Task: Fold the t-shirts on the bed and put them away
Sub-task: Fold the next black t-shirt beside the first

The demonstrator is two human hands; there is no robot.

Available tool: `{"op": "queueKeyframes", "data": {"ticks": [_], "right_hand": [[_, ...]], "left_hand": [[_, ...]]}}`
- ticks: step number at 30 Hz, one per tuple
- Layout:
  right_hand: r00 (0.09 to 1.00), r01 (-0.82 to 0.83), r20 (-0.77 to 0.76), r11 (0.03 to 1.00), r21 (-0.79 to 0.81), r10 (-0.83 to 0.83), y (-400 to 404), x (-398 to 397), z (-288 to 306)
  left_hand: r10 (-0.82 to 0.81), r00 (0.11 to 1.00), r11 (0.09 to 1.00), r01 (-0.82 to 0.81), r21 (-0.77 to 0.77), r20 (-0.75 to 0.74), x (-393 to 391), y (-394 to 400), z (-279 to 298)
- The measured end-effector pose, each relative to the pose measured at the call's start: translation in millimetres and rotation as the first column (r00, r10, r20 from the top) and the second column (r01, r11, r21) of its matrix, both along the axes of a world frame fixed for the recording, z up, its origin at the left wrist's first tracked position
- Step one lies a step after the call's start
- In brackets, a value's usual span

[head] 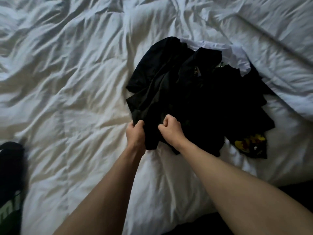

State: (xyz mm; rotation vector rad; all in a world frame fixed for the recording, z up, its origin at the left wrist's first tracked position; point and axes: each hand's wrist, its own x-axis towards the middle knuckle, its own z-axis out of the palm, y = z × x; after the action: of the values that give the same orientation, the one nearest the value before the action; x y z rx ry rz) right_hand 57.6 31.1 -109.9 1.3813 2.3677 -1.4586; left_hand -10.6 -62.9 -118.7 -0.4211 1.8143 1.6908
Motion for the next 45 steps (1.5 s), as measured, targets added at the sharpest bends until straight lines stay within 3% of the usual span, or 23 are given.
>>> {"op": "queueKeyframes", "data": {"ticks": [4,6,8,9,11,12,14,16,17,19,20,22,26,28,31,33,34,35,37,39,40,42,45], "right_hand": [[0.946,-0.184,0.280,0.981,0.058,0.161,-6.8,3.6,4.6],[0.976,-0.064,0.214,0.994,0.090,0.044,-12.8,-2.4,9.4],[0.973,0.227,-0.001,0.958,-0.174,-0.231,-17.6,-15.0,14.8],[0.926,0.328,-0.063,0.877,-0.352,-0.371,-19.2,-20.7,17.6],[0.856,0.400,-0.043,0.714,-0.575,-0.514,-28.0,-29.8,15.2],[0.870,0.389,-0.015,0.706,-0.591,-0.492,-34.0,-32.6,11.3],[0.964,0.248,0.028,0.851,-0.463,-0.265,-49.3,-31.9,11.9],[0.986,-0.023,0.156,0.970,-0.240,0.062,-62.2,-24.2,15.3],[0.966,-0.131,0.194,0.972,-0.196,0.170,-68.5,-18.9,19.5],[0.927,-0.278,0.203,0.941,-0.192,0.315,-81.6,-8.8,27.0],[0.892,-0.356,0.223,0.914,-0.193,0.394,-89.6,-5.0,28.6],[0.787,-0.505,0.269,0.831,-0.233,0.555,-105.1,3.4,27.0],[0.517,-0.715,0.308,0.601,-0.358,0.799,-129.4,19.5,22.0],[0.357,-0.761,0.318,0.471,-0.447,0.879,-140.3,22.4,13.5],[0.221,-0.718,0.260,0.337,-0.608,0.940,-158.6,23.5,0.1],[0.259,-0.686,0.215,0.336,-0.645,0.942,-156.7,26.1,-9.1],[0.333,-0.650,0.198,0.376,-0.660,0.922,-151.0,27.3,-13.0],[0.456,-0.607,0.184,0.455,-0.652,0.871,-141.0,28.3,-18.9],[0.715,-0.503,0.243,0.724,-0.472,0.655,-113.8,27.4,-26.7],[0.917,-0.231,0.268,0.942,-0.244,0.294,-90.5,21.4,-30.3],[0.963,-0.069,0.234,0.959,-0.276,0.137,-81.0,16.9,-27.6],[0.984,0.141,0.165,0.827,-0.544,-0.059,-69.2,7.3,-19.1],[0.982,0.173,0.078,0.669,-0.723,-0.170,-65.6,-9.9,0.3]], "left_hand": [[-0.029,0.994,0.996,0.037,0.078,-0.105,2.5,-29.6,19.5],[-0.025,0.994,0.995,0.035,0.097,-0.103,4.8,-44.2,24.1],[-0.012,0.996,0.997,0.019,0.078,-0.086,9.7,-57.7,32.9],[-0.022,0.997,0.998,0.026,0.053,-0.073,13.9,-64.8,36.6],[-0.068,0.997,0.997,0.067,-0.034,-0.034,23.3,-81.7,40.8],[-0.123,0.992,0.989,0.122,-0.082,0.002,28.2,-91.5,39.5],[-0.331,0.935,0.924,0.348,-0.158,0.127,35.7,-110.6,37.8],[-0.520,0.817,0.798,0.569,-0.199,0.249,36.6,-128.5,35.6],[-0.540,0.799,0.760,0.598,-0.255,0.264,34.7,-136.4,32.1],[-0.445,0.885,0.741,0.448,-0.500,0.134,27.5,-149.8,19.0],[-0.381,0.925,0.744,0.315,-0.590,0.014,23.0,-155.0,13.8],[-0.321,0.941,0.801,0.209,-0.561,-0.109,16.3,-153.7,7.6],[-0.518,0.828,0.801,0.382,-0.461,-0.216,8.8,-128.5,0.6],[-0.650,0.718,0.714,0.464,-0.524,-0.251,9.2,-114.4,-3.1],[-0.800,0.580,0.493,0.486,-0.722,-0.157,10.0,-100.8,-11.6],[-0.778,0.624,0.459,0.493,-0.739,-0.067,7.9,-99.5,-18.5],[-0.753,0.657,0.482,0.500,-0.719,-0.048,5.5,-100.7,-21.7],[-0.739,0.671,0.498,0.492,-0.714,-0.053,3.2,-102.2,-23.7],[-0.750,0.654,0.472,0.423,-0.774,-0.099,-0.8,-105.4,-19.5],[-0.805,0.572,0.388,0.311,-0.867,-0.155,-1.7,-112.7,-16.4],[-0.837,0.504,0.372,0.239,-0.897,-0.213,-1.4,-116.8,-14.7],[-0.847,0.354,0.458,0.107,-0.882,-0.397,1.9,-126.5,-13.5],[-0.818,0.224,0.575,0.332,-0.748,-0.530,9.4,-136.6,0.6]]}}
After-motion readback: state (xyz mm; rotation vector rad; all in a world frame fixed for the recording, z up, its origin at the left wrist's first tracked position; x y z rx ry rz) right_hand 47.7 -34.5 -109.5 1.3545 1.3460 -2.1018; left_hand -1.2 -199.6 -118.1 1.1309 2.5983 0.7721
